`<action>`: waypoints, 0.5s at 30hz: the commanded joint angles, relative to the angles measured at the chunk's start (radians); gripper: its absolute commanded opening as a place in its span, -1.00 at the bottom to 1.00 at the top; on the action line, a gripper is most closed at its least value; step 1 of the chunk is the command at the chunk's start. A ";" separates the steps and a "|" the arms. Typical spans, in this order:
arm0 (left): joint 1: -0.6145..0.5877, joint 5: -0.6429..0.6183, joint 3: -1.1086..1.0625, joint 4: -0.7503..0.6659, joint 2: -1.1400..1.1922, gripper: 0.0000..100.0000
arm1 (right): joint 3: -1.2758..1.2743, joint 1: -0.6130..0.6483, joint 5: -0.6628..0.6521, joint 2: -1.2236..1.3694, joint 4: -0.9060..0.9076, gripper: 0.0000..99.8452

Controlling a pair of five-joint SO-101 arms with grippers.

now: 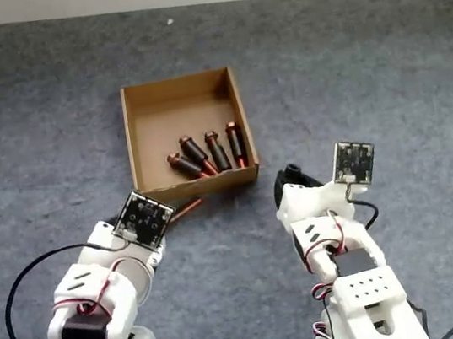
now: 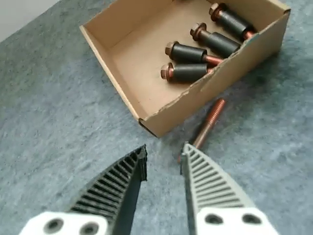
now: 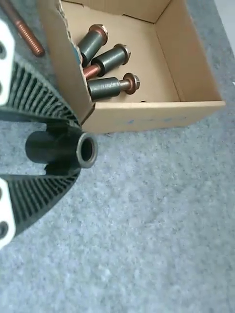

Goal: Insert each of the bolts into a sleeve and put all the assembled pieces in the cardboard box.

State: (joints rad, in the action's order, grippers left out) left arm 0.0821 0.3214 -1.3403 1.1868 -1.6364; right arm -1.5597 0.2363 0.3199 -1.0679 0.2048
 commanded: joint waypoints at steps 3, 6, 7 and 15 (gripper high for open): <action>0.016 0.009 0.096 -0.017 0.262 -0.67 | 0.008 -0.010 0.005 -0.024 -0.022 -0.99; 0.016 0.009 0.185 -0.064 0.484 -0.67 | 0.008 -0.010 0.005 -0.024 -0.022 -0.99; 0.018 0.009 0.216 -0.080 0.564 -0.67 | 0.008 -0.010 0.005 -0.024 -0.022 -0.99; 0.018 -0.017 0.384 -0.192 1.124 -0.68 | 0.007 -0.010 0.005 -0.024 -0.019 -0.99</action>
State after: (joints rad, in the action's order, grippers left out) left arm 0.0836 0.3214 -1.0257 1.0503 -0.6882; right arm -1.5597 0.2363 0.3199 -1.0679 0.2048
